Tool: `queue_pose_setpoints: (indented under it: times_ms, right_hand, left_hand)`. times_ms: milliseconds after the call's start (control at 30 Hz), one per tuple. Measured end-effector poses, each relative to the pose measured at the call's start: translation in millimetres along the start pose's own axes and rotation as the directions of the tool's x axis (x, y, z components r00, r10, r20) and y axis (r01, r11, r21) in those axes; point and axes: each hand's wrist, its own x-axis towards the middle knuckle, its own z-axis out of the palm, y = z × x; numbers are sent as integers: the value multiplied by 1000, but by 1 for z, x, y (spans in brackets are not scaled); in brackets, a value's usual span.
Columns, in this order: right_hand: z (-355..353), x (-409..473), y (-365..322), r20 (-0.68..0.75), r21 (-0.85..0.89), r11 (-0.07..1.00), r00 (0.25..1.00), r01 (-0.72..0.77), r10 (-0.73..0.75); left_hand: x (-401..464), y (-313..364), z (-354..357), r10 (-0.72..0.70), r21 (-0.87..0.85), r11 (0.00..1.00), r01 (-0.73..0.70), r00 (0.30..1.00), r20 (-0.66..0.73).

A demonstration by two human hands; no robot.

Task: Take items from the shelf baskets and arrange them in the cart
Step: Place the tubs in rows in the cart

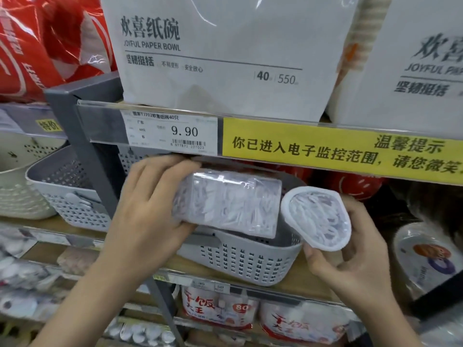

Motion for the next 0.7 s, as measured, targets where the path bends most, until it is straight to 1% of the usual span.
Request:
queue_pose_setpoints:
  times_ms: [67, 133, 233, 300, 367, 433, 500, 567, 633, 700]
  right_hand:
    - [4, -2, -6, -11, 32, 999, 999, 31, -31]
    - [10, -5, -10, -6, 70, 997, 999, 38, -38]
    - [27, -11, -16, 31, 131, 991, 999, -20, 16]
    - [45, -13, -22, 86, 177, 981, 994, -83, 68]
    - [68, -14, -29, 153, 232, 964, 983, -133, 99]
    - [96, -18, -35, 210, 285, 940, 969, -188, 130]
    - [129, -22, -43, 280, 334, 905, 945, -262, 170]
    - [166, -24, -57, 396, 368, 866, 900, -338, 183]
    - [207, -28, -74, 518, 410, 810, 838, -420, 173]
    - [250, -34, -95, 624, 441, 743, 767, -503, 150]
  left_hand:
    - [-10, 6, -12, 2, 15, 1000, -2, 999, -33]
    - [-23, 8, -25, -64, 15, 998, 64, 997, -36]
    - [-49, 4, -45, -254, -61, 966, 252, 967, -18]
    - [-66, -2, -61, -424, -154, 896, 418, 906, -6]
    - [-85, -9, -78, -577, -205, 802, 561, 816, -23]
    - [-109, -18, -95, -694, -236, 708, 665, 718, -58]
    - [-131, -26, -114, -803, -300, 586, 752, 590, -90]
    - [-154, -35, -137, -876, -376, 475, 796, 467, -118]
    - [-178, -44, -164, -923, -416, 384, 824, 344, -171]
    - [-207, -54, -192, -950, -496, 304, 813, 217, -226]
